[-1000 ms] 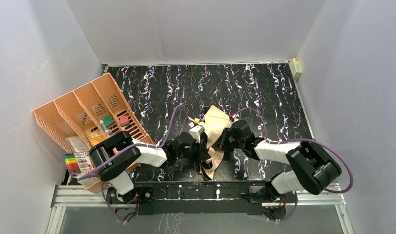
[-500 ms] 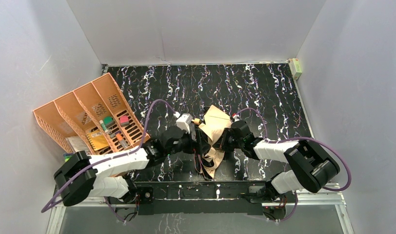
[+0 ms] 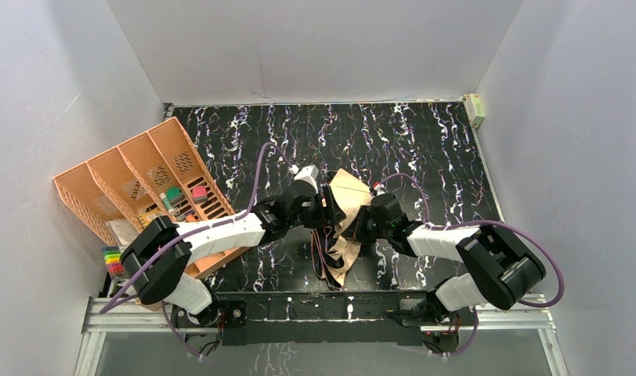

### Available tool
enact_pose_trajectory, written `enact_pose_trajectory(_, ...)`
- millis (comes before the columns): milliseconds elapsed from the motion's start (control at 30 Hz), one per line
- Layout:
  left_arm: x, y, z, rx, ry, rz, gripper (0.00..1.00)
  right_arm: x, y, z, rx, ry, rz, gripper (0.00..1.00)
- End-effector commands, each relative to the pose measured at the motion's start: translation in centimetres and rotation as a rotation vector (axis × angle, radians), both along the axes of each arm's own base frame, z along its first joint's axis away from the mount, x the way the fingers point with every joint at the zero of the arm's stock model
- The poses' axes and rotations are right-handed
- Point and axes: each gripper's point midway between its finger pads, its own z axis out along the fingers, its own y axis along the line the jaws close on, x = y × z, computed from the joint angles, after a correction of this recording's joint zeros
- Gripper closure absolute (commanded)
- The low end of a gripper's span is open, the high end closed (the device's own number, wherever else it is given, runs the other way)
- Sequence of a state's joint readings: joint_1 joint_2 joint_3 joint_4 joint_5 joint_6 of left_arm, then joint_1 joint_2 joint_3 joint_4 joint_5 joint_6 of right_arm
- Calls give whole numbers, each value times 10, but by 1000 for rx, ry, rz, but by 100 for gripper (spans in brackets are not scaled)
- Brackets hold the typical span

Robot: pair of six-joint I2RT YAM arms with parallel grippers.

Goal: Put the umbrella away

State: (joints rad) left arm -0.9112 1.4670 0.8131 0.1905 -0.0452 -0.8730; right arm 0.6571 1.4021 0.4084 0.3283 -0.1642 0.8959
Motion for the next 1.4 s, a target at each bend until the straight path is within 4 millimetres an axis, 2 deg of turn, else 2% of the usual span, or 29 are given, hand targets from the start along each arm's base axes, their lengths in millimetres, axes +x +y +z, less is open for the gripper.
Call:
enact_pose_trajectory(0, 10, -9, 15, -37, 3, 25, 40, -8, -23, -25, -113, 43, -50, 94)
enact_pose_trajectory(300, 11, -15, -2, -32, 26, 12, 43, -8, -23, -24, -109, 42, -51, 94)
enact_pose_trajectory(567, 14, -21, -2, -57, 24, 0, 53, -8, -24, -25, -110, 47, -56, 94)
enact_pose_trajectory(933, 24, -18, -23, -12, 27, 1, 66, -9, -24, -24, -109, 47, -56, 94)
enact_pose_trajectory(1100, 30, -16, -25, -5, 19, 6, 78, -9, -24, -25, -109, 49, -57, 94)
enact_pose_trajectory(1300, 37, -18, -26, 23, -37, -31, 100, -10, -25, -26, -112, 53, -59, 94)
enact_pose_trajectory(1367, 34, -22, -21, 8, -47, -70, 100, -10, -26, -26, -112, 53, -60, 94)
